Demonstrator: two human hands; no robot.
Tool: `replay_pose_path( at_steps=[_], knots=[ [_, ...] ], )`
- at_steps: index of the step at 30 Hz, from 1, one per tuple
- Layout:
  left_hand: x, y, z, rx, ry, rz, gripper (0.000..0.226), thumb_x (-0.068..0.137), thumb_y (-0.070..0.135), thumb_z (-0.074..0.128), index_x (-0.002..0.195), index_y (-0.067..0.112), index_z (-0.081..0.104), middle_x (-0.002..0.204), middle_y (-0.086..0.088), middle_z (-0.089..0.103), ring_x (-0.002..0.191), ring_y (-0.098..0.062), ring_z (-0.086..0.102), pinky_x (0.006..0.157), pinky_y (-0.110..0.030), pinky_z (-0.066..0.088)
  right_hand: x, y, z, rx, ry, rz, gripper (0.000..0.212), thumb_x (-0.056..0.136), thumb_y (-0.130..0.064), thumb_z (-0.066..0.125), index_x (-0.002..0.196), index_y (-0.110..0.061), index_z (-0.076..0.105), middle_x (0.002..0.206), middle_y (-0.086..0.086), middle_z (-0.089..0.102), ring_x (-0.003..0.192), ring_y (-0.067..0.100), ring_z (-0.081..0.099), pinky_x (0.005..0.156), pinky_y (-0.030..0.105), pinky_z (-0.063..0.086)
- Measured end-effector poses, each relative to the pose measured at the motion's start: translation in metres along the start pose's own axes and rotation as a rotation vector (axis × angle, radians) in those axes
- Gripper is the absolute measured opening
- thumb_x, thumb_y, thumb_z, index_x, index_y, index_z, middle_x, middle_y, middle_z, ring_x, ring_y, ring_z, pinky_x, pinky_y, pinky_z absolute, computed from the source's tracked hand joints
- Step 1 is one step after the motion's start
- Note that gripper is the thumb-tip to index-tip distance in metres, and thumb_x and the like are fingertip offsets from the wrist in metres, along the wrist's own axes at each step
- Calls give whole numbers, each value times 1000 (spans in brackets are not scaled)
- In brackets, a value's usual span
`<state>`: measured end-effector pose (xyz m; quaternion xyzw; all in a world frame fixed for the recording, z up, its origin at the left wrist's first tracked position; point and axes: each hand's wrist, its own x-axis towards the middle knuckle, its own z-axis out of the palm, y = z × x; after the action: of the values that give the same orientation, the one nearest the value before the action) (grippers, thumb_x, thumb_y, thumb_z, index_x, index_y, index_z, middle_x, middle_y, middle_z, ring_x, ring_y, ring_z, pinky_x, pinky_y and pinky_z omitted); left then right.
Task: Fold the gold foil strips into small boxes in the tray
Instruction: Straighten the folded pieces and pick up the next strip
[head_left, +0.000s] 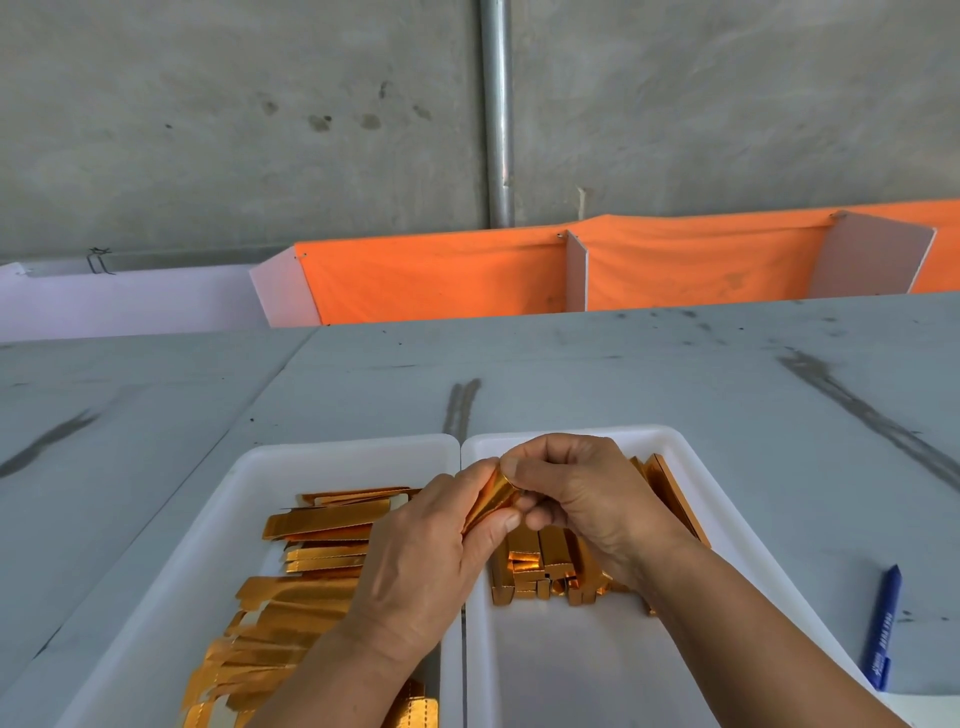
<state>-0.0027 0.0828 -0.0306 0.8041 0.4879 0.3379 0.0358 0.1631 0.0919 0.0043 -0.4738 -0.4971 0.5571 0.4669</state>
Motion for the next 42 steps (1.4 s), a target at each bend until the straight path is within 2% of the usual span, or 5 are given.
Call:
replay_pose_path(
  at_steps=[3,8,27,36,42],
  knots=[
    [1,0,0,-21,-3,-5,65,85,67,30,139,32,43,102,13,60,90,-4,58,76,-21,53,-1,-2,0,-36,-15,-18,12,93,-16,66,94,-9,76,67,9,68,52,12,60,56,19,52],
    [1,0,-1,-49,-1,-18,68,83,68,28,141,35,39,103,14,59,93,-4,57,79,-22,52,-4,-6,-1,1,-53,9,19,96,-5,58,96,-10,77,76,13,69,55,12,62,56,21,54],
    [0,4,-4,-55,16,-1,67,87,63,32,142,26,44,94,11,58,83,-7,58,70,-17,51,-5,-7,-1,81,-52,28,14,93,-4,62,95,-7,76,75,15,74,52,12,65,57,20,58],
    [-1,6,-7,21,26,26,69,88,61,29,145,23,40,83,12,46,70,-6,51,60,-8,35,-3,-5,-3,256,-59,97,12,89,-3,67,97,1,75,80,19,73,55,14,68,54,20,58],
    [-1,7,-9,46,20,32,67,89,59,29,145,23,39,85,11,47,71,-6,50,60,-9,36,-2,-3,-1,172,-42,64,12,90,-8,68,96,-1,75,80,18,73,58,14,68,57,19,58]
  ],
)
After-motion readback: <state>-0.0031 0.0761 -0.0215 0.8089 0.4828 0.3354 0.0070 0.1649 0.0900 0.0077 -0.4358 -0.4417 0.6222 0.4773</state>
